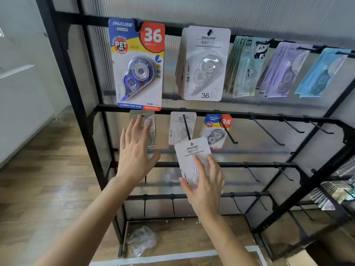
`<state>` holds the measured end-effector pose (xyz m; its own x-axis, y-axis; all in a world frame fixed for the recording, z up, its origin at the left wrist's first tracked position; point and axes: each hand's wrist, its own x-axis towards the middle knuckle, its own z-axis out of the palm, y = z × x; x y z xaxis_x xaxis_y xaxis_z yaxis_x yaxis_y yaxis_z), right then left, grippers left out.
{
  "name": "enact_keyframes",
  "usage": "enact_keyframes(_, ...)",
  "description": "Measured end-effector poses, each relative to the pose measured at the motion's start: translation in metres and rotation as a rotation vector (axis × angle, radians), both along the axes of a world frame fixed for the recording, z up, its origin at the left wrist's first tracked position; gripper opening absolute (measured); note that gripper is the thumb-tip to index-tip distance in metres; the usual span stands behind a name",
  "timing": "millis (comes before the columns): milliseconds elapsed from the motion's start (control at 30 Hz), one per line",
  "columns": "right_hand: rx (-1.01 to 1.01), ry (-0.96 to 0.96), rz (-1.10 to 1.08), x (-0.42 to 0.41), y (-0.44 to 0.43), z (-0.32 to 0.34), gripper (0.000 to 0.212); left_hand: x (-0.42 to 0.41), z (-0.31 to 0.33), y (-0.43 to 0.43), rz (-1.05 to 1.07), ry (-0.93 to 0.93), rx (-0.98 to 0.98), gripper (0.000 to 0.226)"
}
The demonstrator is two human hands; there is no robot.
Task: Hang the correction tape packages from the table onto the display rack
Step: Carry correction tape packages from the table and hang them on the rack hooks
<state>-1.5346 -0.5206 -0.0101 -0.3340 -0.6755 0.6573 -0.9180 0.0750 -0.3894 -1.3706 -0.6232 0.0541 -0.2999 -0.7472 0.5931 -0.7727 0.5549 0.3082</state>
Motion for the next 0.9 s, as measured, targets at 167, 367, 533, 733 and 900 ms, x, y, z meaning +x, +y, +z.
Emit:
enact_keyframes(167, 0.026, 0.014, -0.030, -0.001, -0.003, 0.007, 0.070, -0.011, 0.011, -0.010, 0.009, -0.109, 0.049, 0.081)
enact_keyframes(367, 0.060, 0.022, -0.038, -0.001, -0.010, 0.011, 0.072, -0.013, 0.010, -0.023, 0.039, -0.102, 0.096, 0.077)
enact_keyframes(533, 0.052, 0.078, -0.016, -0.001, -0.016, 0.010, 0.071, -0.013, 0.012, -0.034, 0.064, -0.118, 0.080, 0.079)
enact_keyframes(733, 0.018, 0.039, -0.026, -0.006, -0.012, -0.007, 0.070, -0.015, 0.014, -0.046, 0.100, -0.139, 0.067, 0.075)
enact_keyframes(900, 0.058, 0.033, -0.035, -0.009, -0.034, -0.007, 0.073, -0.017, 0.013, -0.049, 0.109, -0.123, 0.044, 0.070)
